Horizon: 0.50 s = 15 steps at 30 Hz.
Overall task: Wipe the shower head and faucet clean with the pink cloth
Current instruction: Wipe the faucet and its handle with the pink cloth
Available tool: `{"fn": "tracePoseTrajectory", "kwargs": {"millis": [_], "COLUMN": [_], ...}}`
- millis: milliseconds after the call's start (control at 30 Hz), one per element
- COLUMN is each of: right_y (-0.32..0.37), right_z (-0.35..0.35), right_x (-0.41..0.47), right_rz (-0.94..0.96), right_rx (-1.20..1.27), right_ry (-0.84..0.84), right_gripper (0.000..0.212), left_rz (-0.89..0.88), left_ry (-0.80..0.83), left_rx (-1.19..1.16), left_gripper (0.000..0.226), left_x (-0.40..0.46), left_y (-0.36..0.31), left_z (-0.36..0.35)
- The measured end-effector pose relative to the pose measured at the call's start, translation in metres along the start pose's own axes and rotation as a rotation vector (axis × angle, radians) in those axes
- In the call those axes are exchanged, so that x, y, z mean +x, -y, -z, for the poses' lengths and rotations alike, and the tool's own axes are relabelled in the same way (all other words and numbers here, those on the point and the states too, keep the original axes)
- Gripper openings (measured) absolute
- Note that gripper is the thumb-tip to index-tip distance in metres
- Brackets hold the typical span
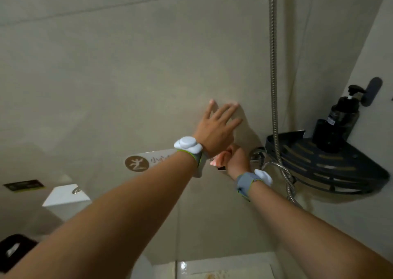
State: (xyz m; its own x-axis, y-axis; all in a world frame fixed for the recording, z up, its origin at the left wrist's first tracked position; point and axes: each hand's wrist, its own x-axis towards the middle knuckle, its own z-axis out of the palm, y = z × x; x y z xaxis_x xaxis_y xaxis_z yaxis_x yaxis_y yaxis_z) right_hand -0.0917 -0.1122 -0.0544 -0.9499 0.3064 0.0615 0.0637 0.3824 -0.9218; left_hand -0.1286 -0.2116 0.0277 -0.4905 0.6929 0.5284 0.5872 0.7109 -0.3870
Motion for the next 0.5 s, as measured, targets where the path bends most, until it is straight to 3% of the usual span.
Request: {"fn": "tracePoseTrajectory", "kwargs": {"millis": [100,233,367,500], "right_y": [0.006,0.047,0.111,0.167], "right_z": [0.006,0.006,0.010,-0.017], "right_x": [-0.006,-0.003,0.012,0.013], "right_rz": [0.043,0.153,0.444,0.758], "right_rx": [0.039,0.195,0.248,0.140], "right_ry": [-0.007,-0.171,-0.386,-0.272], "right_gripper": [0.030,0.017,0.027,0.031], "left_rz": [0.170,0.347,0.457,0.664], "left_ry": [0.074,0.174,0.089,-0.074], "left_rx": [-0.149,-0.118,-0.044,-0.017], "left_gripper": [0.039,0.040,0.047,0.064], "left_x": [-0.028,-0.072,-0.097,-0.098], "left_y": [-0.009,0.012,0.051,0.093], "left_z": [0.018,0.039,0.066,0.092]}}
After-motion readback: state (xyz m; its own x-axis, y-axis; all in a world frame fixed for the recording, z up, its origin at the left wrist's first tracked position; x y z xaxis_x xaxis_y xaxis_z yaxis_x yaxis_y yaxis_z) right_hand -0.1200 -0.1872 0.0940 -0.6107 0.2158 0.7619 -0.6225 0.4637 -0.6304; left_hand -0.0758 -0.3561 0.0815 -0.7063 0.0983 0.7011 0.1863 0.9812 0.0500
